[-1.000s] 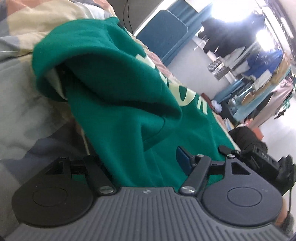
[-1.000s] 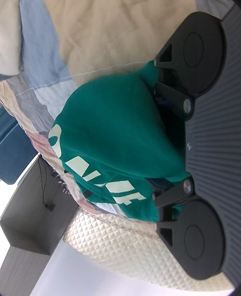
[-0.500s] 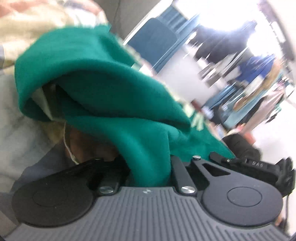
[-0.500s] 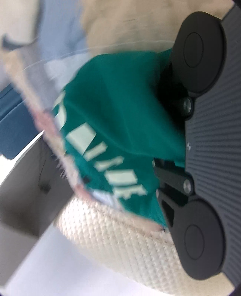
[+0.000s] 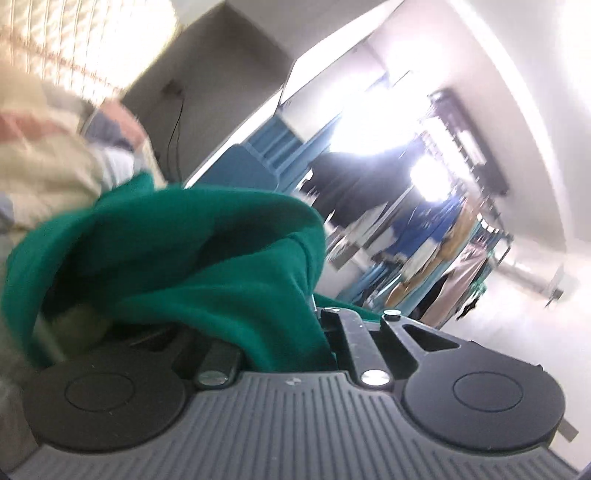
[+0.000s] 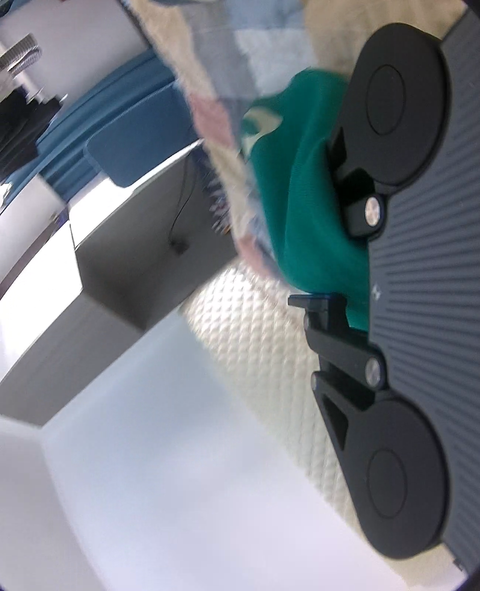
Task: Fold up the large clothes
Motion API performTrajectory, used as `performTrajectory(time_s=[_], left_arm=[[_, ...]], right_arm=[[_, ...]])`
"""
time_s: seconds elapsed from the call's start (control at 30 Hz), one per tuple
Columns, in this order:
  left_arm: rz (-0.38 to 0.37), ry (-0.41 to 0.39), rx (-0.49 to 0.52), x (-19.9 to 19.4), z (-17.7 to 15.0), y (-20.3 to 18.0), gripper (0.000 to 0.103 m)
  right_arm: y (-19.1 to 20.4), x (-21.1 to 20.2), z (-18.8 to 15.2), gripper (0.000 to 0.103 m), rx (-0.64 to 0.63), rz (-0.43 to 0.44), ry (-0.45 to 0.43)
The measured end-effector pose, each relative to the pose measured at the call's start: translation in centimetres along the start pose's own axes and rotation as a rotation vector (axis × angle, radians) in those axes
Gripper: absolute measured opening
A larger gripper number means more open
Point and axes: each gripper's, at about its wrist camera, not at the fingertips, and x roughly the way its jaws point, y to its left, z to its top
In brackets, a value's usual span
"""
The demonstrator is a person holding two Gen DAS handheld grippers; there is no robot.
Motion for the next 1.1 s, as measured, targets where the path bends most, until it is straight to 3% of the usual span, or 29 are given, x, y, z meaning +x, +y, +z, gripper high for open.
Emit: performTrajectory(time_s=[0.1, 0.4, 0.67, 0.8, 0.93, 1.1], left_arm=[[-0.055, -0.074, -0.014, -2.5, 2.0, -2.4, 0.008], [-0.163, -0.298, 0.116, -6.7, 11.3, -14.0, 0.009], [-0.261, -0.366, 0.182, -7.7, 20.1, -24.1, 0.009], [-0.277, -0.373, 0.239, -7.4, 22.3, -28.3, 0.009], [-0.201, -0.317, 0.294, -4.2, 22.4, -27.9, 0.009], [-0.096, -0.181, 0.272, 3.8, 17.8, -19.2, 0.009]], right_arm=[[3.1, -0.7, 2.5, 0.011, -0.044, 0.046, -0.033], [14.2, -3.3, 13.0, 0.011, -0.217, 0.181, -0.147], [24.3, -5.5, 23.4, 0.011, -0.386, 0.217, -0.258], [27.3, -5.8, 27.2, 0.011, -0.436, 0.2, -0.355], [25.6, -4.1, 28.0, 0.011, -0.457, 0.126, -0.384], [16.7, 0.5, 25.2, 0.011, -0.4, 0.021, -0.269]])
